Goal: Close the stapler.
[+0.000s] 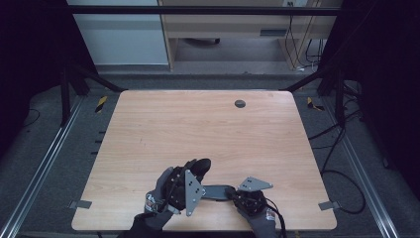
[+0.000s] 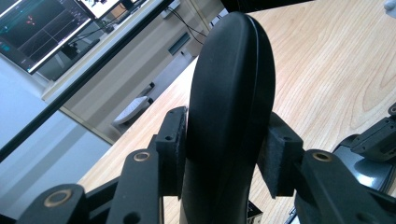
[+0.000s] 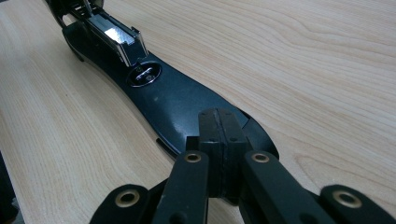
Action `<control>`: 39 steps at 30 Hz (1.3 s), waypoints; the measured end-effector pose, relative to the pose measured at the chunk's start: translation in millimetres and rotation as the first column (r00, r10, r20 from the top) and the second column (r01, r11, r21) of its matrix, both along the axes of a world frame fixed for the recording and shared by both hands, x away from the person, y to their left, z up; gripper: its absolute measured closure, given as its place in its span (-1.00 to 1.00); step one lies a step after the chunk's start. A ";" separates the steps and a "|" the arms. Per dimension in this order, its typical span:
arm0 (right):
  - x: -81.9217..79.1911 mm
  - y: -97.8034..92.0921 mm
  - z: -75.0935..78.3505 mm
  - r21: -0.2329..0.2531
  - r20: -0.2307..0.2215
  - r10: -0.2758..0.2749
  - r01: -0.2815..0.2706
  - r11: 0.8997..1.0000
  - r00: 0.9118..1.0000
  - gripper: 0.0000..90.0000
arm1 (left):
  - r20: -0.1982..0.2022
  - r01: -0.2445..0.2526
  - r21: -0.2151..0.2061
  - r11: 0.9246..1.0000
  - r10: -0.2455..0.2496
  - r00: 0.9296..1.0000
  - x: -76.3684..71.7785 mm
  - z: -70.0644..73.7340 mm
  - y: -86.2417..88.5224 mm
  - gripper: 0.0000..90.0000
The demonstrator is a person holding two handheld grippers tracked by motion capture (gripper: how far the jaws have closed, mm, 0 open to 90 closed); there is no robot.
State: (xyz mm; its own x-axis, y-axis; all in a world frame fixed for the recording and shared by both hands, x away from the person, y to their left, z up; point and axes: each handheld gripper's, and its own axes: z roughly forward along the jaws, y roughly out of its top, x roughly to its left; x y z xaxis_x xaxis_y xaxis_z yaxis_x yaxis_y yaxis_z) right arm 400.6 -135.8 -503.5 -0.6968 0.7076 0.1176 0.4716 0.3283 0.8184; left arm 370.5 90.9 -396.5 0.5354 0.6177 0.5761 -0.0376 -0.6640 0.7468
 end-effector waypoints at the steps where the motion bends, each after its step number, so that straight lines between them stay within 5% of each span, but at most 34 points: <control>1: 0.0 0.0 0.0 0.001 0.000 0.000 0.000 1.000 1.000 1.00 | 0.000 -0.001 0.007 1.000 0.001 1.000 -0.2 -0.4 -0.9 0.26; 39: -0.5 -0.1 0.3 -0.002 -0.003 -0.001 0.001 1.000 1.000 1.00 | 0.031 0.017 0.126 0.992 -0.022 0.999 -0.8 -20.7 -27.3 0.23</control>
State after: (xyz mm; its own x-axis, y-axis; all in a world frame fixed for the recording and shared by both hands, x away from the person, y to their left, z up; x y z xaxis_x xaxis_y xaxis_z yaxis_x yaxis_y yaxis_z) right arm 400.1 -136.0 -503.3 -0.6957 0.7086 0.1179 0.4742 0.3298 0.8163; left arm 369.8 63.6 -417.2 0.5262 0.5288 0.6660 -0.0745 -0.7515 0.6555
